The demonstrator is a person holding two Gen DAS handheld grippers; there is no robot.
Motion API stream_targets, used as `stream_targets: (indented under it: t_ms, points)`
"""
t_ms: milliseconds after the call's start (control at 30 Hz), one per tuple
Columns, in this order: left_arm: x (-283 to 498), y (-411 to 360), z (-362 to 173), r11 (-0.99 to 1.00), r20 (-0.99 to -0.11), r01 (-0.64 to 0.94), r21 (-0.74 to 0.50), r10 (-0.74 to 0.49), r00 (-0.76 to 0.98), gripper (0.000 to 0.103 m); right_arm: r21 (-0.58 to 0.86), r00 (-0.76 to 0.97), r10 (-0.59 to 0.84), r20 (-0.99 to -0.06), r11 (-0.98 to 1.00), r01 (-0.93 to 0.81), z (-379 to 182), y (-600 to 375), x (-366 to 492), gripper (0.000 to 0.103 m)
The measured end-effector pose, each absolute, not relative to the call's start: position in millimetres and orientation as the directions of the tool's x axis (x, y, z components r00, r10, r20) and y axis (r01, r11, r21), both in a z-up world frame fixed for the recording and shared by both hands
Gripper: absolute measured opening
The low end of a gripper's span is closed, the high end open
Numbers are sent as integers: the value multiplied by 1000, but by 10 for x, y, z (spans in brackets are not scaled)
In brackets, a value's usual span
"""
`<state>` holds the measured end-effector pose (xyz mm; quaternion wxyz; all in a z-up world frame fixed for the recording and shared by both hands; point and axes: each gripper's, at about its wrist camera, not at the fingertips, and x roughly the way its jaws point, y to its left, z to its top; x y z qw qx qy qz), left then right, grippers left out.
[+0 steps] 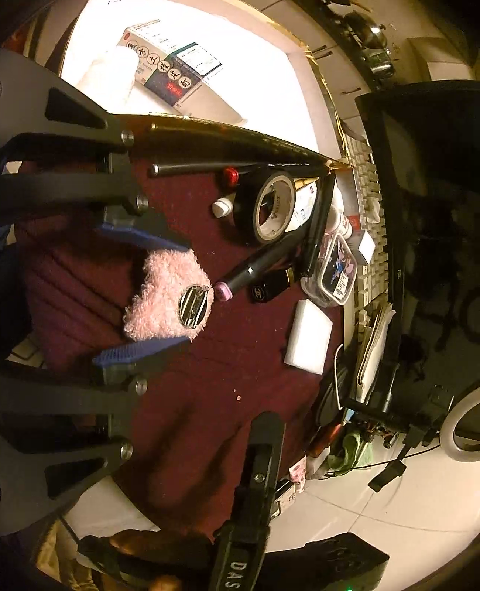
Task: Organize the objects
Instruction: 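Grasp the pink fuzzy pouch with the left gripper, then hold the pink pouch with the left gripper while the right gripper grasps a black marker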
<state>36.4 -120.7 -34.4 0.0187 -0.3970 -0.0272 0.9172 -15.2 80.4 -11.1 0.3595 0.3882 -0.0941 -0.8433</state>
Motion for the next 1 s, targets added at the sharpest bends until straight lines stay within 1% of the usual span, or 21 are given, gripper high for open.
stream_targets:
  t_ms: [67, 233, 300, 367, 400, 467, 600, 667, 767, 833, 867, 933, 967, 1000]
  points:
    - [378, -1229, -343, -997, -725, -18, -75, 66, -686, 41, 438, -446, -673, -590, -731, 524, -111, 810, -174, 67]
    - [371, -1301, -354, -990, -721, -7, -143, 109, -684, 40, 423, -462, -652, -601, -750, 508, -42, 741, -362, 67]
    - [380, -1281, -361, -991, -722, -13, -132, 105, -683, 40, 376, -458, -614, -643, -774, 509, -18, 648, -502, 67]
    - [383, -1283, -366, -991, -723, -17, -133, 109, -682, 40, 350, -464, -556, -690, -817, 458, -27, 618, -651, 67]
    - [385, -1293, -370, -990, -725, -19, -136, 113, -680, 40, 385, -453, -565, -689, -816, 432, -35, 637, -729, 67]
    - [393, -1318, -379, -988, -725, -21, -152, 126, -677, 40, 477, -431, -618, -658, -784, 396, -63, 684, -837, 67]
    - [388, -1340, -385, -985, -723, -14, -173, 136, -677, 40, 549, -423, -626, -656, -779, 302, -180, 700, -954, 67]
    - [379, -1338, -399, -984, -724, -17, -175, 141, -676, 40, 547, -418, -632, -653, -775, 318, -183, 622, -923, 67]
    - [367, -1360, -406, -982, -726, -28, -187, 158, -670, 40, 468, -417, -627, -658, -774, 426, -79, 360, -800, 65]
    - [371, -1382, -409, -979, -725, -36, -198, 171, -667, 40, 401, -417, -628, -657, -759, 512, 17, 158, -717, 57]
    - [373, -1391, -410, -978, -724, -38, -203, 176, -667, 40, 362, -408, -636, -655, -738, 569, 74, 25, -681, 55]
    - [370, -1410, -409, -975, -724, -36, -219, 188, -664, 40, 254, -405, -641, -652, -688, 680, 185, -275, -630, 45]
    - [361, -1414, -407, -974, -725, -32, -225, 190, -662, 40, 204, -415, -636, -651, -673, 711, 208, -390, -629, 42]
    - [356, -1415, -405, -973, -725, -29, -229, 190, -662, 40, 161, -422, -629, -653, -660, 734, 224, -494, -639, 37]
